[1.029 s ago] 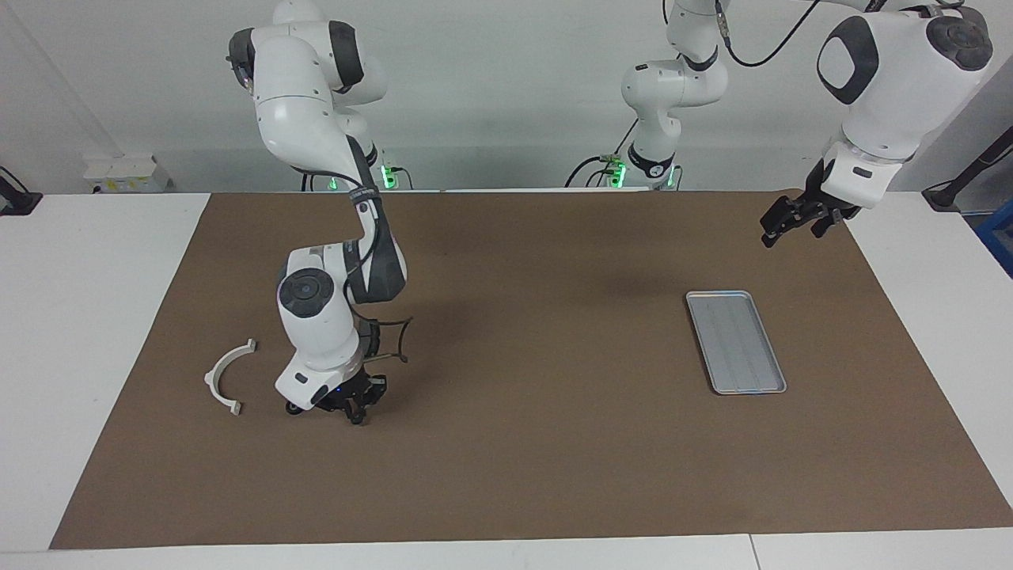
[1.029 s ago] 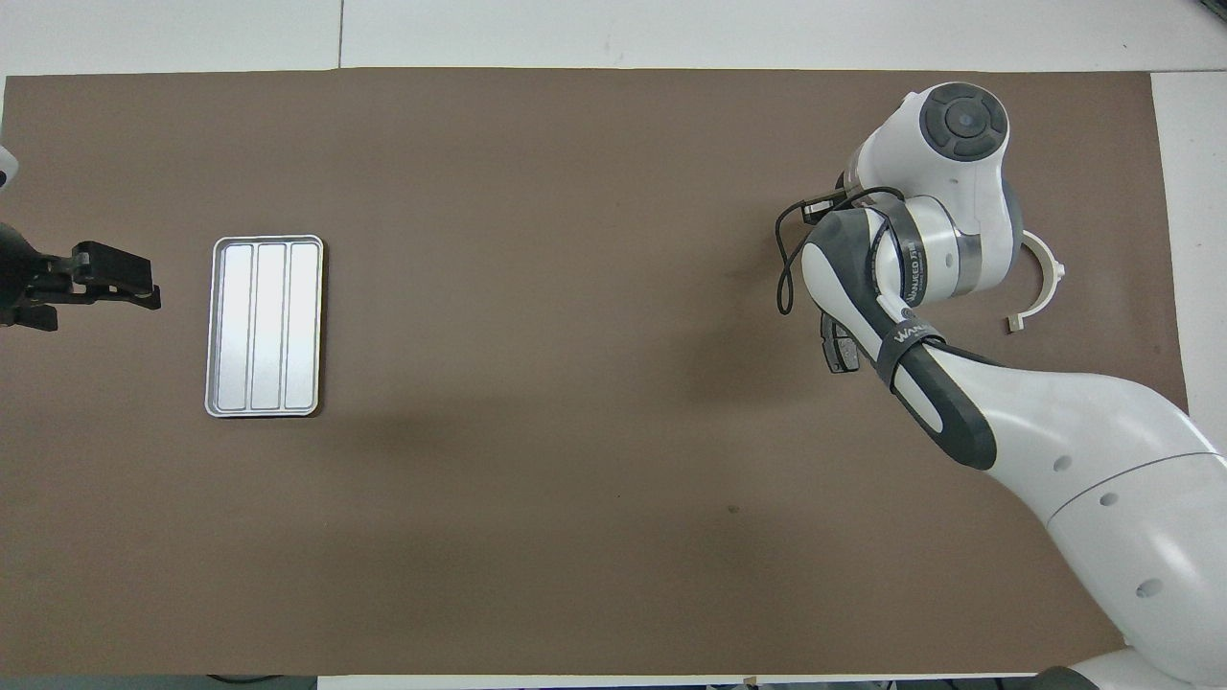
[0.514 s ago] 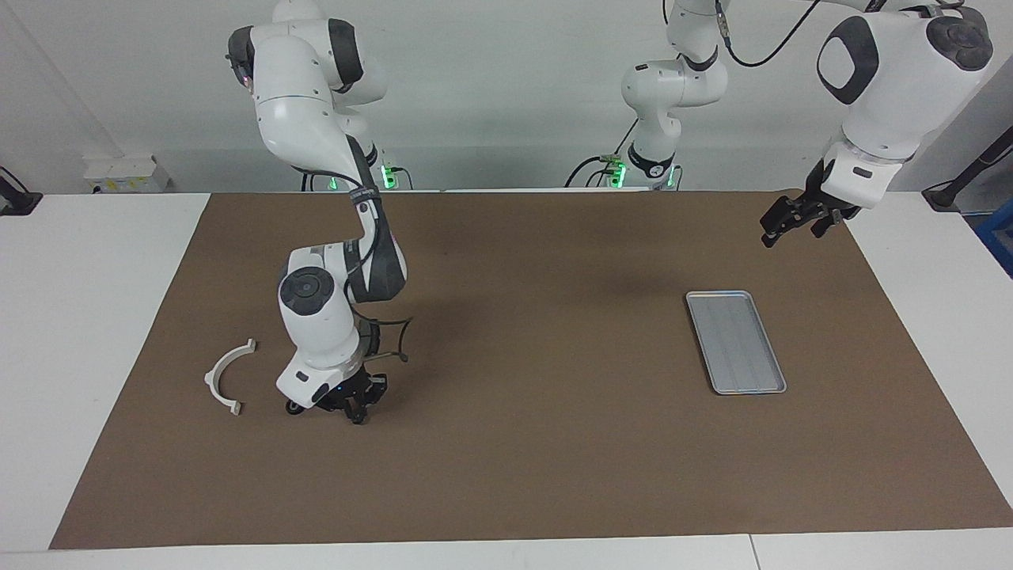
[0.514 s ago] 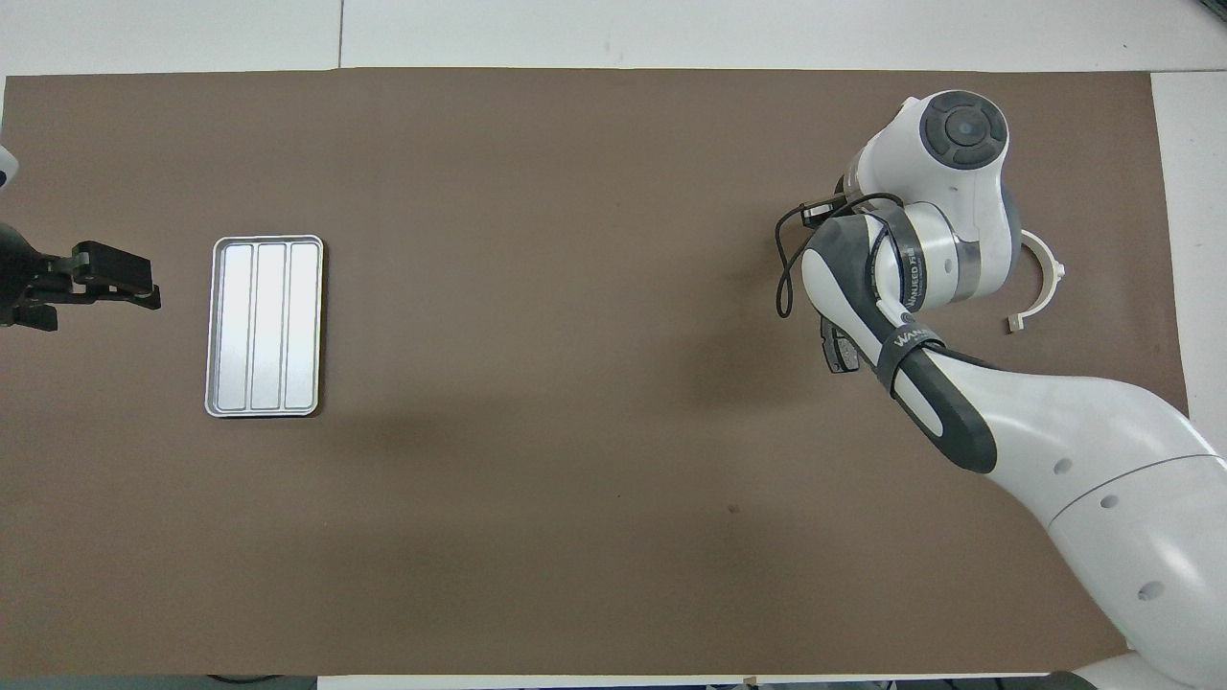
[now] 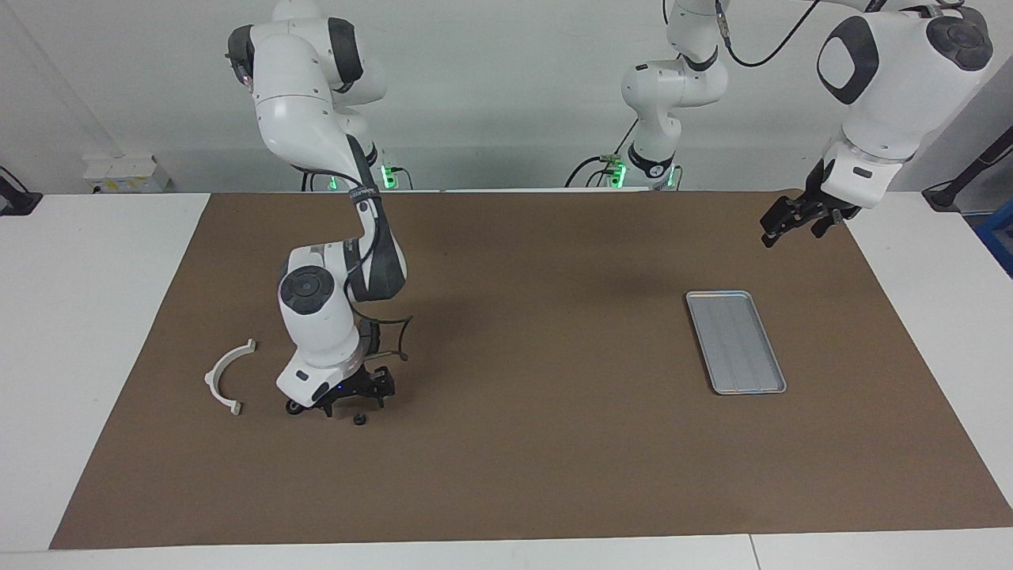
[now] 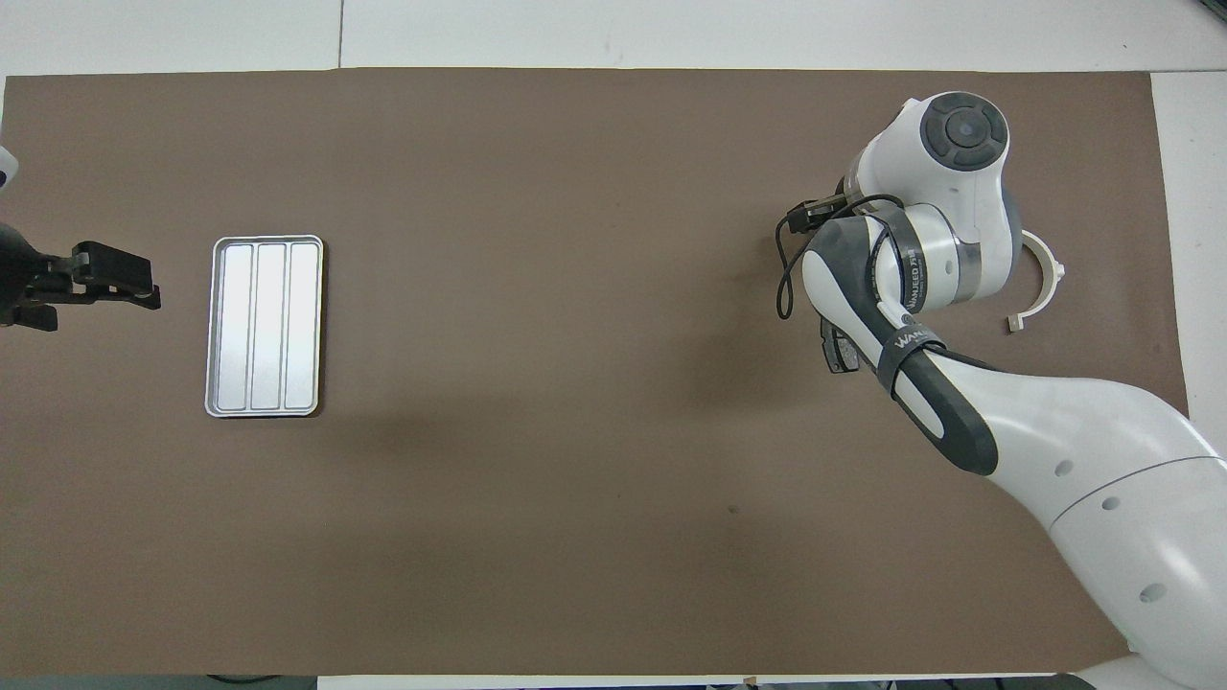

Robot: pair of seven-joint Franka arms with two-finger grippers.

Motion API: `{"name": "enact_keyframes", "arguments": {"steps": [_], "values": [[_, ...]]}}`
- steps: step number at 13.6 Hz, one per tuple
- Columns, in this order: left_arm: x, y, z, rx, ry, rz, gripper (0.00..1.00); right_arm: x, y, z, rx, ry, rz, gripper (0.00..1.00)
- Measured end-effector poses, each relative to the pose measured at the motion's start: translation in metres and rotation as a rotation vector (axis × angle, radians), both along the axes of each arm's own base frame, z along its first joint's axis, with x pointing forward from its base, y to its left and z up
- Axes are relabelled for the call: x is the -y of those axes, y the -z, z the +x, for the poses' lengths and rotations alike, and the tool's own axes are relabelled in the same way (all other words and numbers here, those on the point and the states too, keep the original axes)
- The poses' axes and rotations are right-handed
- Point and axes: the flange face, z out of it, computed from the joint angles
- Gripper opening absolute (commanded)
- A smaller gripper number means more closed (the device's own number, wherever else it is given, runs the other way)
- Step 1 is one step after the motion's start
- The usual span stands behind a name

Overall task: Place bearing gear from tray to pile
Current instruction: 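Carry the black part to the pile and release it with the right gripper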

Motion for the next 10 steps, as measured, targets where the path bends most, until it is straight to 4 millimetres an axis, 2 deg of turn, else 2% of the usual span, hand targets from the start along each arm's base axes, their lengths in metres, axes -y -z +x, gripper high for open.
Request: {"name": "enact_keyframes", "arguments": {"steps": [8, 10], "values": [[0.0, 0.0, 0.0, 0.0, 0.0, 0.0, 1.0, 0.028, -0.018, 0.004, 0.025, 0.04, 0.003, 1.0], [0.0, 0.0, 0.0, 0.0, 0.0, 0.0, 1.0, 0.039, -0.031, 0.005, 0.039, 0.055, 0.004, 1.0]]}}
